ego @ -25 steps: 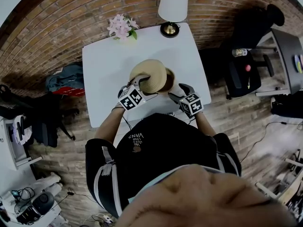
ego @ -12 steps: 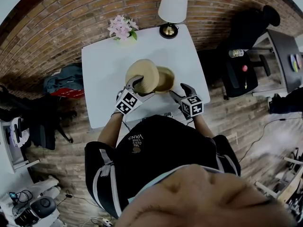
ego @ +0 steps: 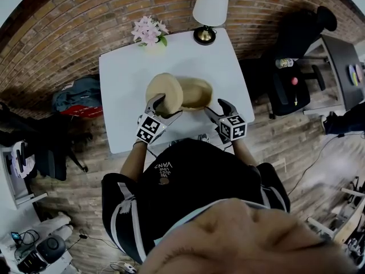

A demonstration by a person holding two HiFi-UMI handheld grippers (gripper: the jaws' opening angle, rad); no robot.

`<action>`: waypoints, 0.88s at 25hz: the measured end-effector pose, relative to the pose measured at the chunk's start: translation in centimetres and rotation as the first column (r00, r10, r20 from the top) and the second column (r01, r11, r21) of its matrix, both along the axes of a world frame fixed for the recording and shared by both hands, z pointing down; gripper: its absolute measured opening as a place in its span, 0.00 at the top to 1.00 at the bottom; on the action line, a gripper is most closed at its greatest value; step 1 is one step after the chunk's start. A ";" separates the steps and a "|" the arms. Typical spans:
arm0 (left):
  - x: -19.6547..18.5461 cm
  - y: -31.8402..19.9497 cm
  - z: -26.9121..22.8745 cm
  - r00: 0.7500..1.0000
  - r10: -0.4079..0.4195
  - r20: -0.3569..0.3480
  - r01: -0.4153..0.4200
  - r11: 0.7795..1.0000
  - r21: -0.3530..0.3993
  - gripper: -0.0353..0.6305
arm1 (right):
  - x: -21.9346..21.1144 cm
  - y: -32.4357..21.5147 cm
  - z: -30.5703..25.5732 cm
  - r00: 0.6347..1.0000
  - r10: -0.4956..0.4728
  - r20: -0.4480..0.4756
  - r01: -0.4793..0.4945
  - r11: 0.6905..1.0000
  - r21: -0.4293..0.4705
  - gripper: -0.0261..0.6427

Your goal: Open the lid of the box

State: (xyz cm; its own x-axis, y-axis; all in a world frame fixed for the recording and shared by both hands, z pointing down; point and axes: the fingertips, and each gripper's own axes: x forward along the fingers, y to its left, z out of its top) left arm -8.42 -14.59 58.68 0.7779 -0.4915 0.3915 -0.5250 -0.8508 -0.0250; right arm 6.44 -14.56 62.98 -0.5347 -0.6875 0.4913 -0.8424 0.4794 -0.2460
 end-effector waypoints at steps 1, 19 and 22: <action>-0.3 0.1 0.0 1.000 -0.009 -0.005 0.009 1.000 -0.003 0.39 | -0.1 0.0 -0.2 1.000 0.007 0.004 -0.007 1.000 0.009 0.50; -4.6 2.7 1.0 0.995 -0.066 -0.076 0.063 0.997 -0.048 0.39 | -2.7 1.0 -2.4 0.995 0.090 0.038 -0.094 0.990 0.103 0.83; -5.2 2.9 1.0 0.994 -0.069 -0.090 0.064 0.996 -0.055 0.39 | -3.1 1.0 -2.5 0.992 0.115 0.048 -0.120 0.987 0.107 0.88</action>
State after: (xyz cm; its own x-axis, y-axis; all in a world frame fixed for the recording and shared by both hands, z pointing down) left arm -13.64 -11.69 59.65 0.7777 -0.5244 0.3466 -0.5788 -0.8125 0.0693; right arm 3.36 -13.54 60.45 -0.4653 -0.7953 0.3887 -0.8847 0.4034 -0.2336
